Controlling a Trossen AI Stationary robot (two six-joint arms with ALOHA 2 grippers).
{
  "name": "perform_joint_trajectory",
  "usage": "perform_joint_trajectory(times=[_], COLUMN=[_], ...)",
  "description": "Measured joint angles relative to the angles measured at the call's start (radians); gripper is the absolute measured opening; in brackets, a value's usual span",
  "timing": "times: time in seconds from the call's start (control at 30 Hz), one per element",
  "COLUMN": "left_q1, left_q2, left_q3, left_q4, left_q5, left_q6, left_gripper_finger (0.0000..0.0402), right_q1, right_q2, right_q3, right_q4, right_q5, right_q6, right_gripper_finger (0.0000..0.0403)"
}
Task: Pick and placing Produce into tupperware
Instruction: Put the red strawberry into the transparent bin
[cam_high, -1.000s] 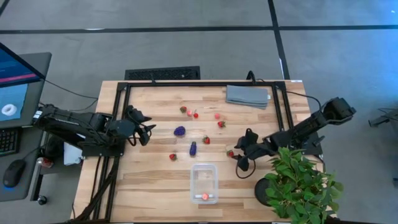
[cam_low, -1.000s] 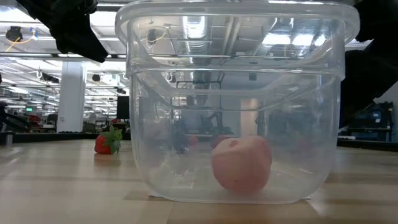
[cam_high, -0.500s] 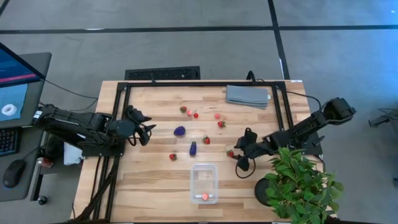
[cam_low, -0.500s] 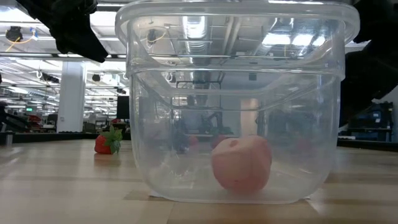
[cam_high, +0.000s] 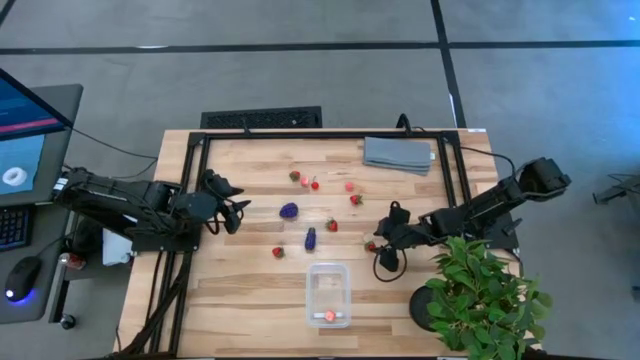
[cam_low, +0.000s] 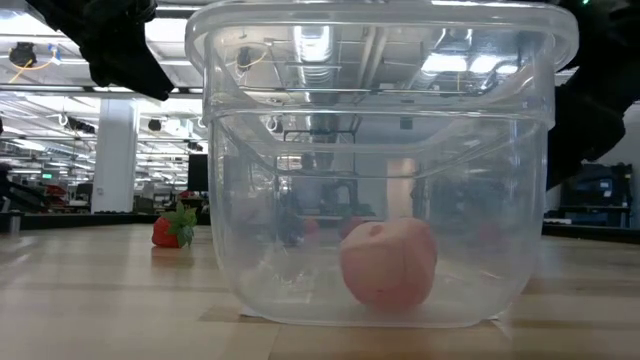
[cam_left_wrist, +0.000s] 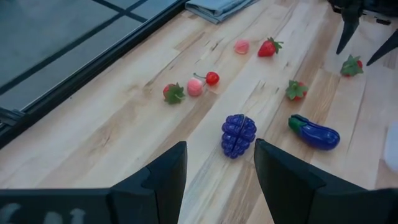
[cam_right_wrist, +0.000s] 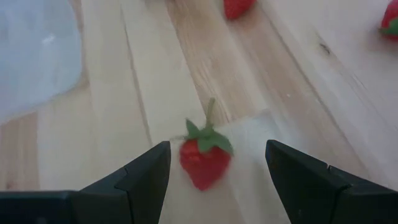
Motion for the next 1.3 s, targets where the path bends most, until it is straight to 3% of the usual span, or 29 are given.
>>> perform_joint_trajectory(times=[0.47,1.13,1.3], left_q1=[0.0,0.0,0.0], left_q2=[0.0,0.0,0.0], left_q3=[0.001,0.001,0.001], left_q4=[-0.001,-0.002,-0.001], left_q5=[0.004,0.033,0.034], left_q6=[-0.007,-0.006,-0.006], left_gripper_finger=[0.0177,0.0177,0.0177], right_q1=[-0.002,-0.011,-0.011], right_q2=[0.19,0.18,0.18], right_q3=[0.074,0.079,0.079], right_q4=[0.063,0.035,0.026], right_q5=[-0.034,-0.048,-0.045], right_q6=[0.0,0.034,0.045], right_gripper_finger=[0.0285,0.0285,0.0267])
